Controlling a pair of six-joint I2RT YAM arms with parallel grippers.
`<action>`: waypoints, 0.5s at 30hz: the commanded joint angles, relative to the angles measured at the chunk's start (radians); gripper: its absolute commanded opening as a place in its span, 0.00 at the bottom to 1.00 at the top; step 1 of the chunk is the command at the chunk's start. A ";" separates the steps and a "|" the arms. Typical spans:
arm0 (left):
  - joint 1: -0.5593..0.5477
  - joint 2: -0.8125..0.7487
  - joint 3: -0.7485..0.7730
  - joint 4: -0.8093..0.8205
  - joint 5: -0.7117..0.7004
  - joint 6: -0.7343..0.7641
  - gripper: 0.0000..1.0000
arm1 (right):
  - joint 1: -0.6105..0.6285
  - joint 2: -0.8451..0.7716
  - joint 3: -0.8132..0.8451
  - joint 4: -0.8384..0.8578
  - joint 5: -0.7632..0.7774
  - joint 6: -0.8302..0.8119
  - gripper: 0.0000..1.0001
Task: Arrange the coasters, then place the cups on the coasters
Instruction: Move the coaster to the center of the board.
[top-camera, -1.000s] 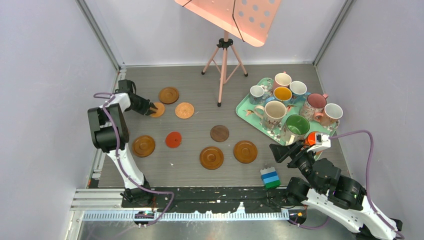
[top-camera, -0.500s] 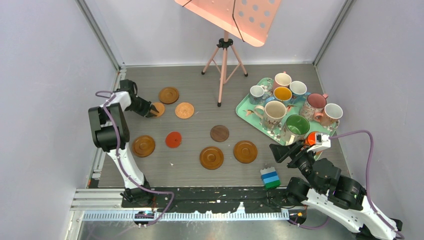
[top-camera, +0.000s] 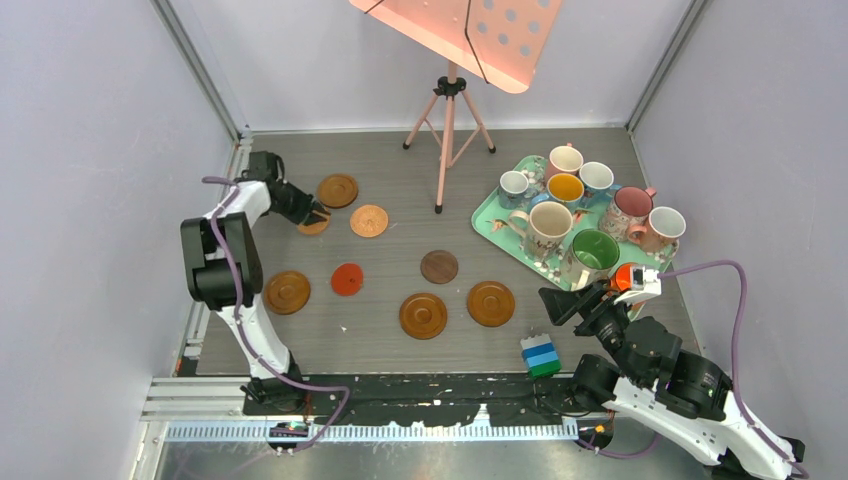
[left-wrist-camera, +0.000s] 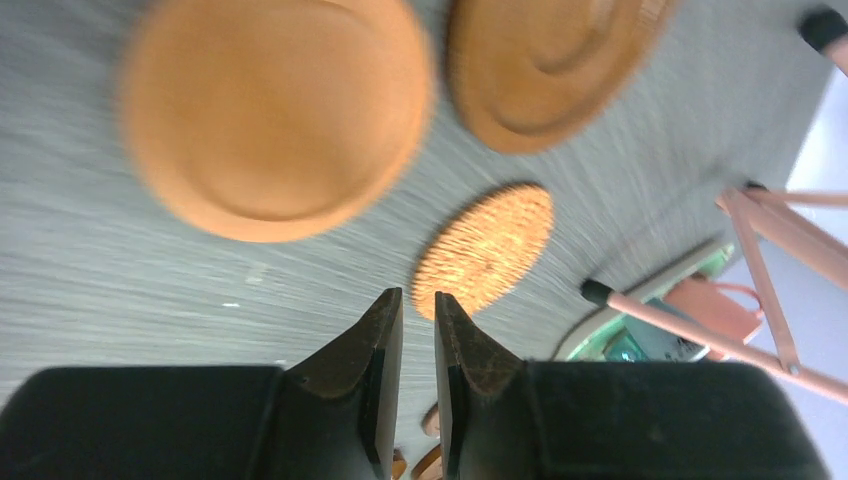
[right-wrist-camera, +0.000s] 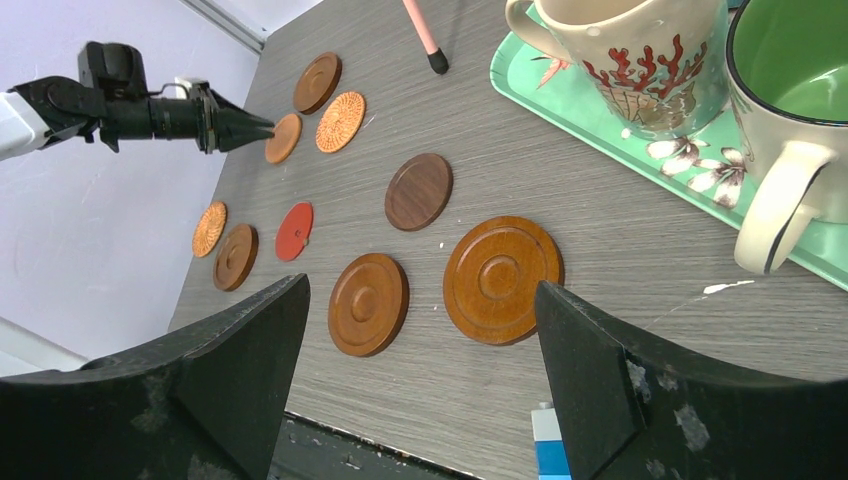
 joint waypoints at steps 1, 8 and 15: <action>-0.086 -0.073 0.009 0.143 0.051 -0.054 0.20 | -0.001 -0.081 -0.011 0.038 0.014 0.015 0.90; -0.201 0.004 0.022 0.217 0.051 -0.112 0.17 | -0.001 -0.073 0.005 0.030 0.028 -0.007 0.90; -0.251 0.089 0.067 0.209 0.014 -0.132 0.16 | -0.001 -0.087 0.012 0.021 0.048 -0.018 0.90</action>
